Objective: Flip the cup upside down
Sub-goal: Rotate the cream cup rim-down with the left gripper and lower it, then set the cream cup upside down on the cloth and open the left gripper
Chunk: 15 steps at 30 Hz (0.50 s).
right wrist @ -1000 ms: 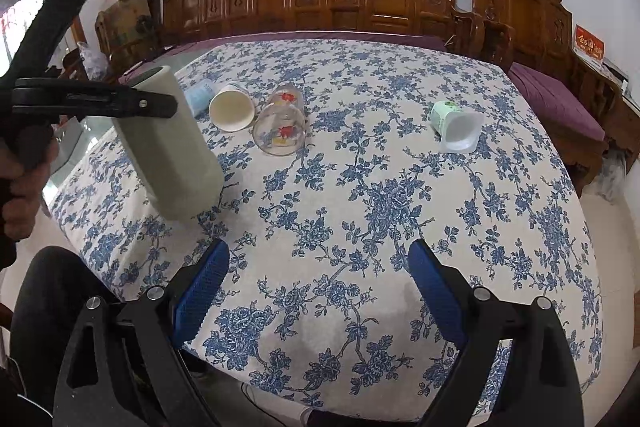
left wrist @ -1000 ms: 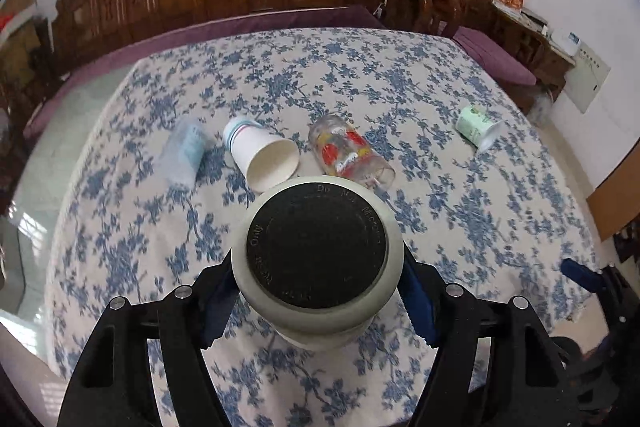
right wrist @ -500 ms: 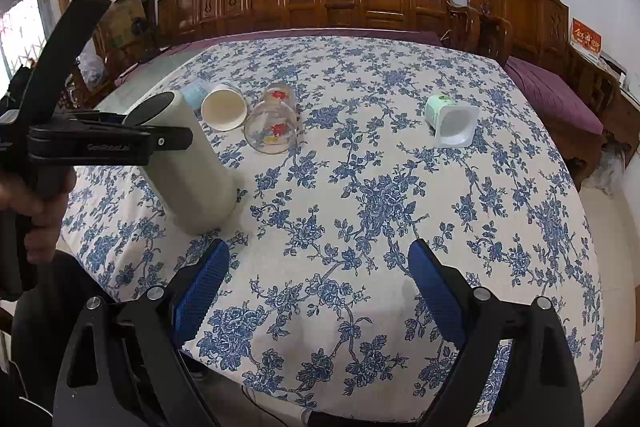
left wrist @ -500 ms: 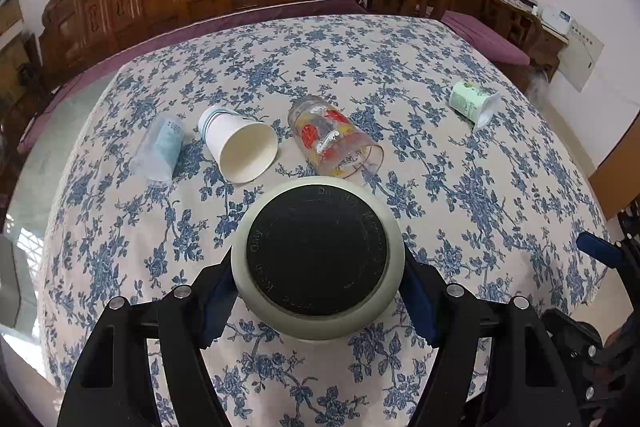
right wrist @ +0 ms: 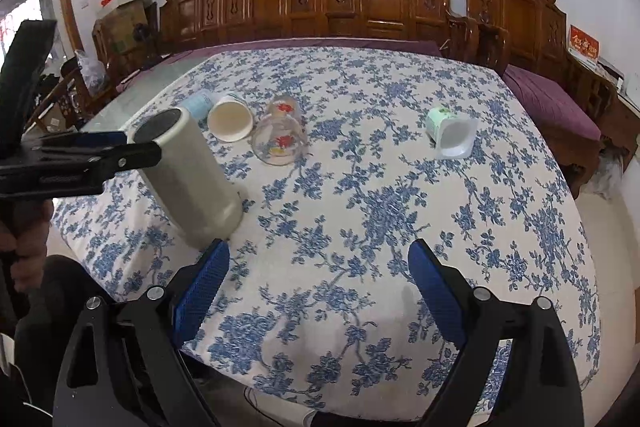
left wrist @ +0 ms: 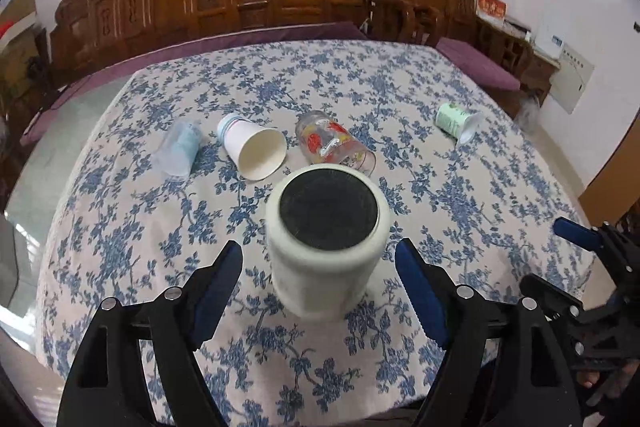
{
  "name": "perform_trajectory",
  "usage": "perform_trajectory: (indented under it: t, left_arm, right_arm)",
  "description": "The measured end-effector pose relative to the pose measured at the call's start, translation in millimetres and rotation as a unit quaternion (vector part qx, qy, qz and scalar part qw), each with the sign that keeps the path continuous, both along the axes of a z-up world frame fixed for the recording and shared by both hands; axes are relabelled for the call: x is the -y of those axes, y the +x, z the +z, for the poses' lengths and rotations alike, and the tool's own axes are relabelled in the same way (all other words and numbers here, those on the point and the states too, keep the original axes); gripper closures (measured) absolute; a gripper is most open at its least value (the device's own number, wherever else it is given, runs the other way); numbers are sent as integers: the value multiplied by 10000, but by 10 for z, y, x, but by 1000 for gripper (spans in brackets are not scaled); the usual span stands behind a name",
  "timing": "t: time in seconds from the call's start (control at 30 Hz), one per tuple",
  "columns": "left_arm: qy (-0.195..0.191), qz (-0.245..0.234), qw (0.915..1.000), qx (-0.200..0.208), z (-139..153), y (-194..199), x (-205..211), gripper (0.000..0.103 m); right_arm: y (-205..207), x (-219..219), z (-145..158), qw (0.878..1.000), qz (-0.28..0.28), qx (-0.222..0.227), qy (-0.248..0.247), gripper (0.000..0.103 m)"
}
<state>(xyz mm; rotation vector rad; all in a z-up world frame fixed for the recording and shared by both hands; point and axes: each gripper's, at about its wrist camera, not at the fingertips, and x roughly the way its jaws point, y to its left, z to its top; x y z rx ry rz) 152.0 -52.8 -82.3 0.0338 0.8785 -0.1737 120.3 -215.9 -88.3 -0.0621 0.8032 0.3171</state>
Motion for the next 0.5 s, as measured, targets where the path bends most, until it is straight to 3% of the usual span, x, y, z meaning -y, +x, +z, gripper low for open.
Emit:
perform_trajectory:
  t: [0.27,0.4,0.5]
  left_arm:
    - [-122,15,9998,136,148,-304,-184,8]
    - [-71,122,9999,89,163,-444,-252,8]
    - [-109,148,9997,142,196,-576,-310,8]
  right_arm:
    - [-87,-168,175,9997,-66,187,127,11]
    - [-140,-174,199,9992,-202,171,285,10]
    - [-195,-181,215,9988,-298,203,331,3]
